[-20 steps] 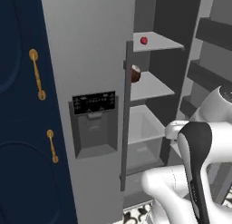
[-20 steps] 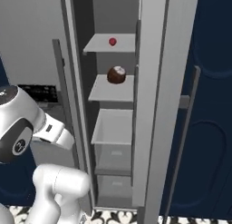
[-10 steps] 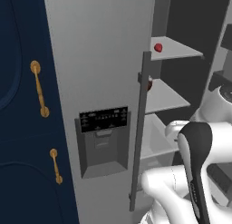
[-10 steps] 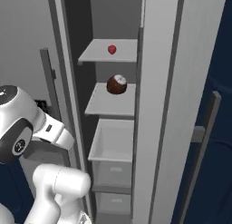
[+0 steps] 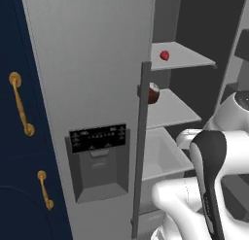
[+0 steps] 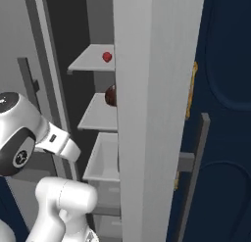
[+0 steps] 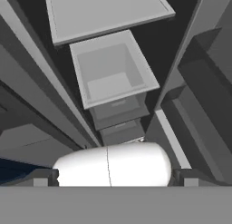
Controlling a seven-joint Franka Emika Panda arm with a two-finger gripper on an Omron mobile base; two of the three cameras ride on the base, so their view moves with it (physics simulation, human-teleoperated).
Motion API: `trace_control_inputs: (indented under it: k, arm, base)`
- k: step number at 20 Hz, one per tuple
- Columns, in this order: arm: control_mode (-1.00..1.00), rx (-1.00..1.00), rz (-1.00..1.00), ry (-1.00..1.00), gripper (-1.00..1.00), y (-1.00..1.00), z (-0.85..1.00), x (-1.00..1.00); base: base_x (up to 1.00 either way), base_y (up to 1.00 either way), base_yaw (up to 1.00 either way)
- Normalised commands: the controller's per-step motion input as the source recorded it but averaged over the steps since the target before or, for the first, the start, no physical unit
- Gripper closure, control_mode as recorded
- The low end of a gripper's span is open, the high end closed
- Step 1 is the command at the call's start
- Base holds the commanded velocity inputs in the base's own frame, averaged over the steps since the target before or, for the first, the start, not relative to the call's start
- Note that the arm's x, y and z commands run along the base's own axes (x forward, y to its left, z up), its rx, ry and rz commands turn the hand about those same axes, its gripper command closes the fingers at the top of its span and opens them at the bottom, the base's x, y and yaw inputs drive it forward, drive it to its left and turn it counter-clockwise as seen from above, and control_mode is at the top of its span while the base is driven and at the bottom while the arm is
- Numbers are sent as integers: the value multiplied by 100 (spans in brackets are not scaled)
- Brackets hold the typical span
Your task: Take the strawberry from the fridge and place it on top of the pancake, located on the dining counter.
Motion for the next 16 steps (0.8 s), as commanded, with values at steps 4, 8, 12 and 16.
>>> trace_control_inputs:
  k: [4, 8, 12, 16]
  arm:
    - [100, 0, 0, 0, -100, 0, 0, 0]
    - [100, 0, 0, 0, -100, 0, 0, 0]
    - [100, 0, 0, 0, -100, 0, 0, 0]
    - [100, 0, 0, 0, -100, 0, 0, 0]
  base:
    - [28, -8, 6]
    - [36, -20, 12]
    - [25, -27, 13]
    - [2, -45, 6]
